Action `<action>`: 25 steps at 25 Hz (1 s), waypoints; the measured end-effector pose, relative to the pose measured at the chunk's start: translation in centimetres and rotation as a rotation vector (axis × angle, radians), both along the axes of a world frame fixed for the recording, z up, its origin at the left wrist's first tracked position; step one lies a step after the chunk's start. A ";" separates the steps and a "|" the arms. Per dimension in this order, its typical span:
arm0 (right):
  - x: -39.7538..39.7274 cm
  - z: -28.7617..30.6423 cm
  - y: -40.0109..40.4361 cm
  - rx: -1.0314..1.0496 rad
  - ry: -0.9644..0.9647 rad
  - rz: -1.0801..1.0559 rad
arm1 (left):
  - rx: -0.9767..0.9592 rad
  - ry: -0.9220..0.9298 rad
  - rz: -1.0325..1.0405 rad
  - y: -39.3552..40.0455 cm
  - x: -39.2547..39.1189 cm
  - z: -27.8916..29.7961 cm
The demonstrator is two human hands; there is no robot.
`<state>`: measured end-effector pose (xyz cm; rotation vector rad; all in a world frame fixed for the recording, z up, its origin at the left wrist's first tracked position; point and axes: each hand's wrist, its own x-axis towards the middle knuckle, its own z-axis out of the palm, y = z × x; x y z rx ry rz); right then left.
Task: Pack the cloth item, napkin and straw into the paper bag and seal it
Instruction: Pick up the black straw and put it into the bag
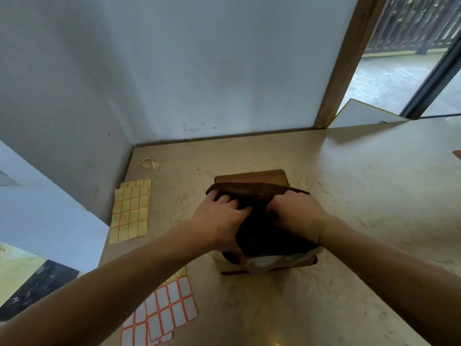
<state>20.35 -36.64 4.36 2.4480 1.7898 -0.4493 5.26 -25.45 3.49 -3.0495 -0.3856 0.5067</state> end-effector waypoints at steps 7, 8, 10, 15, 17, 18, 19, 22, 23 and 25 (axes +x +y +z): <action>-1.0 -2.3 1.4 -0.117 -0.153 -0.034 | 0.007 -0.030 0.002 0.4 0.4 -0.4; -1.1 -2.7 1.7 -0.139 -0.164 -0.035 | 0.000 -0.028 0.001 0.5 0.5 -0.4; -1.3 -3.1 2.0 -0.190 -0.194 -0.020 | -0.008 -0.021 0.009 0.7 0.6 -0.3; -1.1 -3.9 3.0 -0.278 -0.184 0.020 | -0.023 -0.001 0.024 1.1 1.1 -0.4; -1.1 -4.6 3.3 -0.279 -0.157 0.008 | -0.024 0.007 0.023 1.2 1.1 -0.5; -1.2 -4.8 3.4 -0.281 -0.148 0.002 | -0.024 0.011 0.021 1.3 1.0 -0.5; -1.2 -4.9 3.4 -0.287 -0.152 0.009 | -0.025 0.010 0.023 1.4 1.0 -0.5; -0.9 -4.9 3.3 -0.308 -0.163 0.036 | -0.041 0.006 0.034 1.7 0.9 -0.4; -0.8 -4.9 3.2 -0.310 -0.161 0.034 | -0.041 0.002 0.032 1.7 0.9 -0.4; -0.8 -5.0 3.0 -0.309 -0.153 0.027 | -0.039 -0.002 0.031 1.7 0.8 -0.4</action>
